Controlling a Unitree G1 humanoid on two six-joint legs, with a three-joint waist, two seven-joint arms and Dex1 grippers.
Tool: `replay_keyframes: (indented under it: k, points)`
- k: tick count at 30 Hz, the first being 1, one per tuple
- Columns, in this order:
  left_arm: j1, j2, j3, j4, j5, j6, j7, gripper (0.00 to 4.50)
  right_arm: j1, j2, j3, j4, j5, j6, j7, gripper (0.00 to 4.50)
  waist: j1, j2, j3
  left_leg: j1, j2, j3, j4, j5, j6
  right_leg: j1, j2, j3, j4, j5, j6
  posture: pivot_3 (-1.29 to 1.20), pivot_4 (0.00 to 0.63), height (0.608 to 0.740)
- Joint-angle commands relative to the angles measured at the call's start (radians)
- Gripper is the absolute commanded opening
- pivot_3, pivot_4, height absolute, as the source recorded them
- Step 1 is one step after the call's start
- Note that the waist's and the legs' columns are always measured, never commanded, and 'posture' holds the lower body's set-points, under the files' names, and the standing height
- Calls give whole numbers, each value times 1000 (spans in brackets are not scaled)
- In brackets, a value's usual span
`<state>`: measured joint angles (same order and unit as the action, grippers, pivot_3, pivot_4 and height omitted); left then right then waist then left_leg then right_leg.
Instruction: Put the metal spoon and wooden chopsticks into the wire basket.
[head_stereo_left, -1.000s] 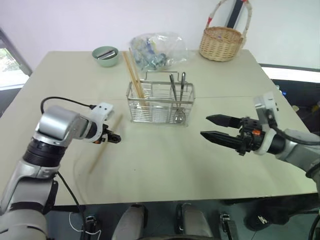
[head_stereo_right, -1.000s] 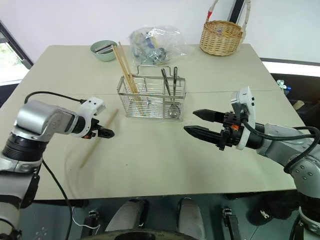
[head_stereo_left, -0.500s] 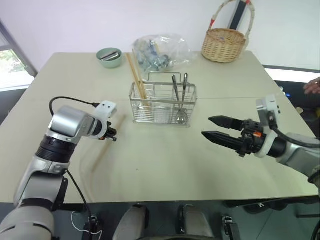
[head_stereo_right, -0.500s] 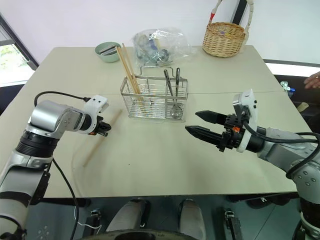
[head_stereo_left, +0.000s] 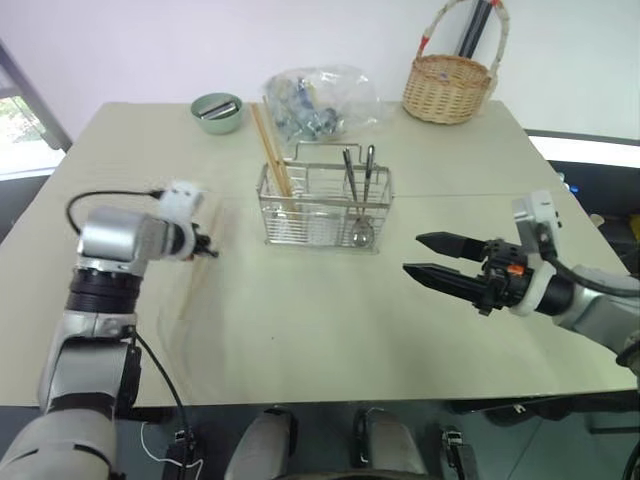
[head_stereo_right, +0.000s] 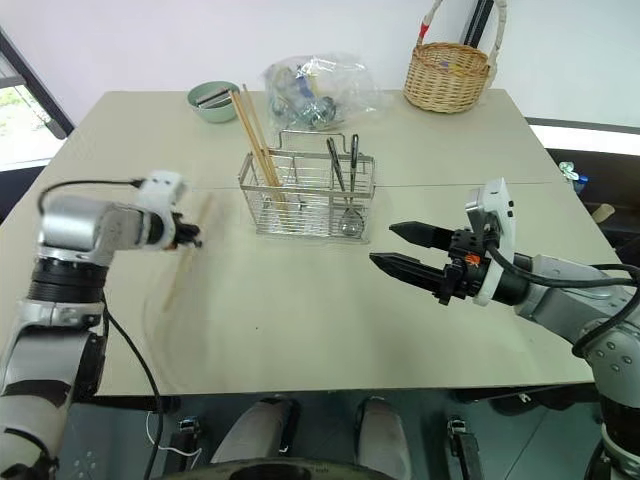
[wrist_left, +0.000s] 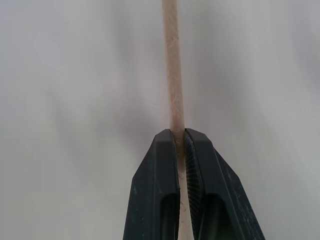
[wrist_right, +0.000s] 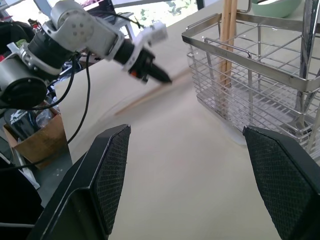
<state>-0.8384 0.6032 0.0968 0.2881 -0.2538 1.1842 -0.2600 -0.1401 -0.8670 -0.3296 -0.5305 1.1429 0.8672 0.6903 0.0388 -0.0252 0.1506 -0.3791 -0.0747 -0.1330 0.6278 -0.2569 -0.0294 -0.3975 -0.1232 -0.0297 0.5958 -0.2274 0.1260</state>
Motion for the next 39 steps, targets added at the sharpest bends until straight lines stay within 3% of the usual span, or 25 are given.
replay_keyframes:
  k: [1, 6, 10, 14, 20, 27, 36, 37, 39]
  points:
    - [-95, -16, 178, -9, 16, -325, 111, 25, -27, -7, -7, 0, -3, -14, 18, 3720, 2, -1, 0, -1, 0, 0, 0, 0, 0, -1, 0, 0, 0, 0, 0, 0, 150, 693]
    - [-182, -101, 341, -33, -74, -659, 135, 25, -41, 1, 9, 6, -8, -12, 23, 3720, 4, -2, -1, -3, -5, 0, 2, 0, -1, 0, -5, 0, 0, 1, 0, 0, 150, 693]
    - [-249, -174, 376, -68, -201, -704, 70, 25, -48, 8, 21, 12, -15, -11, 27, 3720, 2, -2, -1, -4, -6, 0, 3, 0, -1, 0, -6, -1, 0, 1, 1, 0, 150, 693]
    - [-273, -244, 323, -134, -285, -663, 18, 25, -46, 11, 26, 12, -20, -13, 31, 3720, 1, -2, -1, -3, -6, 0, 3, 0, -1, 0, -5, -1, 0, 1, 1, 0, 150, 693]
    - [-213, -319, 199, -183, -290, -638, -36, 25, -31, 22, 16, -3, -16, -12, 13, 3720, 0, -2, -1, -3, -6, 1, 3, 0, -1, 1, -4, -1, 0, 1, 1, 0, 150, 693]
    - [-67, -348, 83, -267, -267, -634, -75, 25, 8, 19, -22, -29, -7, -17, -1, 3720, -1, -2, -1, -1, -3, 2, 3, 0, -1, 1, -2, 0, 0, 1, 1, 0, 150, 693]
    - [-14, -359, 29, -267, -220, -675, -101, 25, 4, 11, -48, -32, 4, -16, -2, 3720, 1, -2, -1, -1, -3, 1, 3, 0, -1, 2, -2, 0, 0, 1, 1, 0, 150, 693]
    - [-11, -364, 30, -268, -223, -674, -102, 810, 1, 11, -50, -32, 6, -15, -2, 3720, 1, -2, -1, -1, -3, 1, 3, 0, 0, 2, -2, 0, -1, 1, 1, 0, 150, 693]
    - [-1, -372, 29, -275, -225, -674, -104, 1634, -4, 9, -51, -31, 9, -13, -2, 3720, 1, -2, -1, -1, -3, 1, 3, 0, 0, 2, -2, 0, -1, 1, 1, 0, 150, 693]
